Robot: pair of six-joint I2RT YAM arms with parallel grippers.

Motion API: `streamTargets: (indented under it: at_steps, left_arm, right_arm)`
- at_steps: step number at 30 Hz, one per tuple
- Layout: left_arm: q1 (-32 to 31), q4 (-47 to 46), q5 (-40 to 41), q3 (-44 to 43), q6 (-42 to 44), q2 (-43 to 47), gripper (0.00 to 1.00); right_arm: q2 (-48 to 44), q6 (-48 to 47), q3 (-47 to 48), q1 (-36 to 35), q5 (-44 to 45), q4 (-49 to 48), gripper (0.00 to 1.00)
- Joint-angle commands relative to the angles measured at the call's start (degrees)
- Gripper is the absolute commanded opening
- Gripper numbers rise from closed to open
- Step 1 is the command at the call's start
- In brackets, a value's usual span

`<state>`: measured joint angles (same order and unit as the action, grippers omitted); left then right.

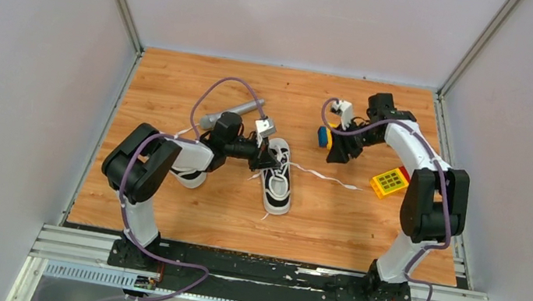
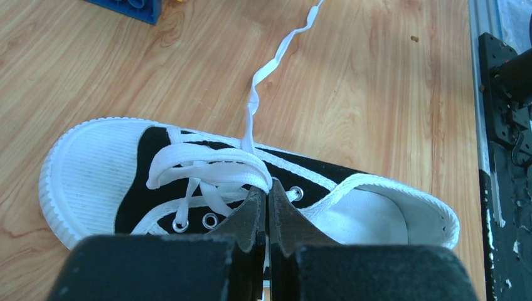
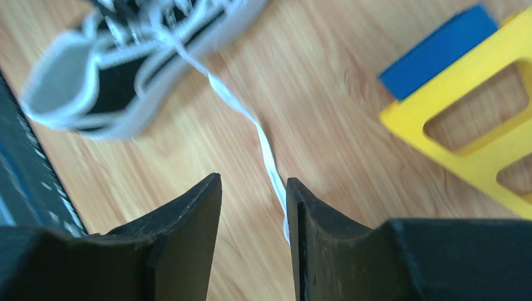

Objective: Tie the shoes
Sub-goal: Wrap the shoelace around the shoelace.

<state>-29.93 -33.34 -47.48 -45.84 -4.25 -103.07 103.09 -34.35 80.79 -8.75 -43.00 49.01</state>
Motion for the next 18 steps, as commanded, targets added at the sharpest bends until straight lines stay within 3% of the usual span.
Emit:
streamTargets:
  at_steps: [1,15,17,18]
  left_arm:
    - [-0.3,3.3,-3.8,-2.0,4.2,-1.3,0.0]
    - [-0.1,7.8,-8.2,-6.2,7.2,-3.4,0.0]
    - [0.2,8.3,-8.3,-6.7,7.5,-3.6,0.0]
    - [0.4,8.4,-8.4,-7.0,7.6,-3.7,0.0]
  right_arm:
    - [-2.2,-22.3,-5.0,-1.9,12.6,5.0,0.44]
    - [6.5,-22.9,-8.0,-4.8,25.6,-2.1,0.49]
    - [8.2,-20.6,-7.5,-4.8,26.8,-3.2,0.43]
    - [9.2,-19.4,-6.6,-4.8,27.1,-3.2,0.36]
